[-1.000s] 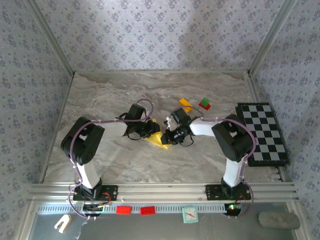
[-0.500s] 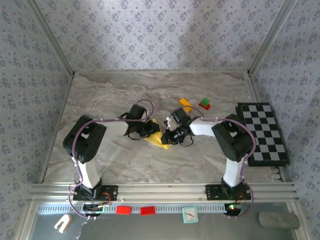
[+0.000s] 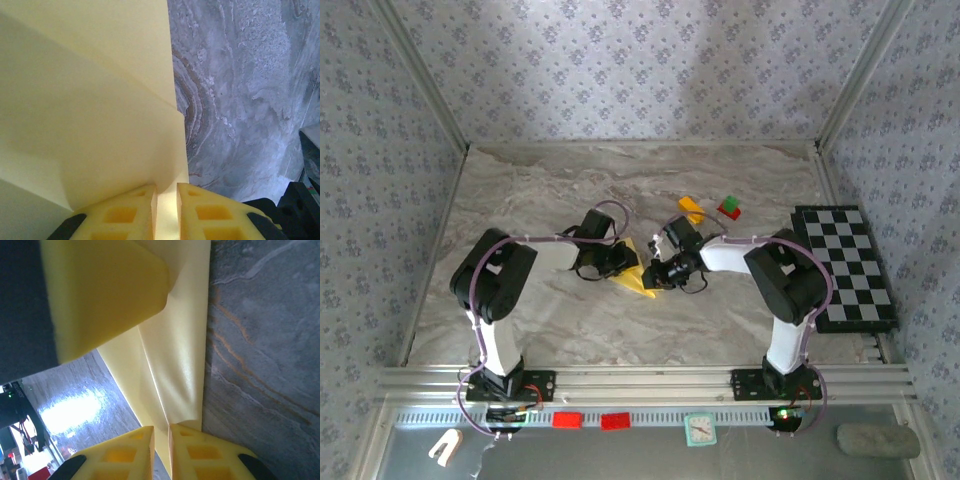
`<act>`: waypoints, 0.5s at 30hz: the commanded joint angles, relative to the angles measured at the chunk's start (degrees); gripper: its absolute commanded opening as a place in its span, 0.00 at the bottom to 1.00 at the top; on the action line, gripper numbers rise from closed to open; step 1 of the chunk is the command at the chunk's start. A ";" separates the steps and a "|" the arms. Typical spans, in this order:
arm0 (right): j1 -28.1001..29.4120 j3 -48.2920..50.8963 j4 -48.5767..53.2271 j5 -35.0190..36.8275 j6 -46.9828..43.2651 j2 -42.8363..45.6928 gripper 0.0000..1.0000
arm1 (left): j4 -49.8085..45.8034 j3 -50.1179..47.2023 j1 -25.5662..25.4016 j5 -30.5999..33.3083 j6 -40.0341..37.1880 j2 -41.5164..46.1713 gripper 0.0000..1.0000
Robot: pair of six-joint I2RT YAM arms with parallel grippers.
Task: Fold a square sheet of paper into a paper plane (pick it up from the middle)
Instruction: Fourth fold the wing at the center of the table.
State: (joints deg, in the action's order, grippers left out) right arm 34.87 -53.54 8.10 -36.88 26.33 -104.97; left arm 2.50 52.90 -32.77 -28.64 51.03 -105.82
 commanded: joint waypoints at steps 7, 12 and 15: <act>-0.68 0.05 -4.02 1.63 2.35 9.31 0.18 | -6.36 1.90 -0.01 3.51 -0.57 -2.63 0.15; 0.13 0.53 -3.43 3.61 2.37 8.22 0.12 | -6.30 1.83 -0.09 3.42 -0.36 -2.81 0.13; 1.15 0.61 -3.15 4.72 2.37 7.13 0.09 | -6.37 1.81 -0.10 3.20 -0.31 -2.88 0.13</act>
State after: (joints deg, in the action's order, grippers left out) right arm 34.89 -52.97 4.08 -34.06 28.18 -96.60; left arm -0.25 54.70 -32.77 -27.81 51.05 -106.63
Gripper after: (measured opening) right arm 0.098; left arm 0.129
